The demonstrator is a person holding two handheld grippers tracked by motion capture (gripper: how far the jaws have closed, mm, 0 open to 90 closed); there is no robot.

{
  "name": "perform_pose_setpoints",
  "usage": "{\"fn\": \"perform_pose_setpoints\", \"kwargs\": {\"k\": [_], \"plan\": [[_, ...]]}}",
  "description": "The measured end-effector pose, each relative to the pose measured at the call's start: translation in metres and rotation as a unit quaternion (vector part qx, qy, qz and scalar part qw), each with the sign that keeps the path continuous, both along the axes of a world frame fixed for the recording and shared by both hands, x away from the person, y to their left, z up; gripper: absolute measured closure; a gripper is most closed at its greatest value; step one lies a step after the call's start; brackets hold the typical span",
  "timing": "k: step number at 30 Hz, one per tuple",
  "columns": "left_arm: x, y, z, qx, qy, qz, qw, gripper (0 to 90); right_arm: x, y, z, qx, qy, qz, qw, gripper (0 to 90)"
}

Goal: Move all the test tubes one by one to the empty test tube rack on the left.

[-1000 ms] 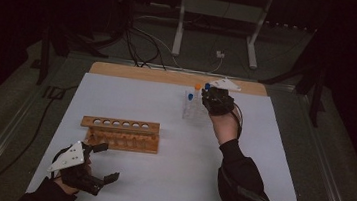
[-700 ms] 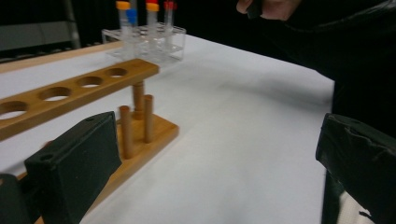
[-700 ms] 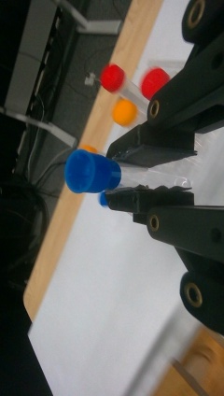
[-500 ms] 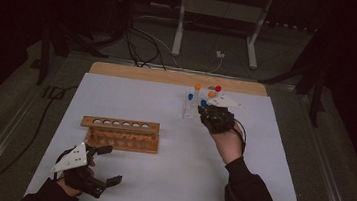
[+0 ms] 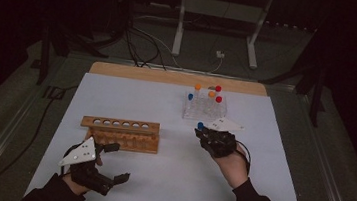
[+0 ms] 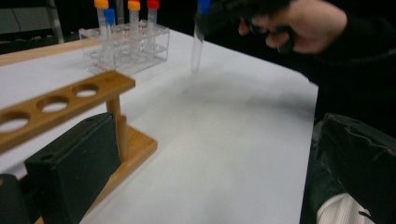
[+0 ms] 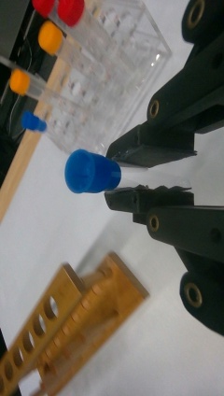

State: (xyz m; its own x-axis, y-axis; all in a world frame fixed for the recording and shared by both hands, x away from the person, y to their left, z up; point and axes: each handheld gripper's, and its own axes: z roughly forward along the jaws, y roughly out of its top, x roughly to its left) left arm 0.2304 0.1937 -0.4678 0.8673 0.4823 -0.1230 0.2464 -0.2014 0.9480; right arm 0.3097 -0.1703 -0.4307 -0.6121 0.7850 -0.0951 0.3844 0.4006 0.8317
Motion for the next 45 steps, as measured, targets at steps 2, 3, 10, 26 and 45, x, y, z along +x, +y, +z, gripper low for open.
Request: {"fn": "perform_pose_setpoints", "kwargs": {"k": [2, 3, 10, 26, 45], "plan": [[0.002, -0.004, 0.005, 0.004, -0.004, 0.002, 1.0, 0.5, -0.006, 0.0, -0.001, 0.004, 0.002, 0.006, 1.0, 76.4], [0.003, -0.006, 0.008, 0.006, -0.003, -0.004, 1.0, 0.5, -0.009, 0.001, -0.002, 0.006, 0.003, 0.01, 0.9999, 76.4], [0.013, -0.019, 0.024, 0.02, 0.005, -0.03, 0.9993, 0.5, -0.029, 0.009, -0.007, 0.014, 0.006, 0.041, 0.999, 76.4], [0.031, -0.057, 0.049, 0.011, 0.004, -0.057, 0.9983, 1.8, -0.054, 0.029, -0.015, 0.015, 0.015, 0.092, 0.9955, 76.4], [0.045, -0.101, 0.052, 0.0, -0.003, -0.067, 0.9978, 26.4, -0.063, 0.033, -0.008, 0.028, 0.005, 0.113, 0.9932, 76.4]]}}
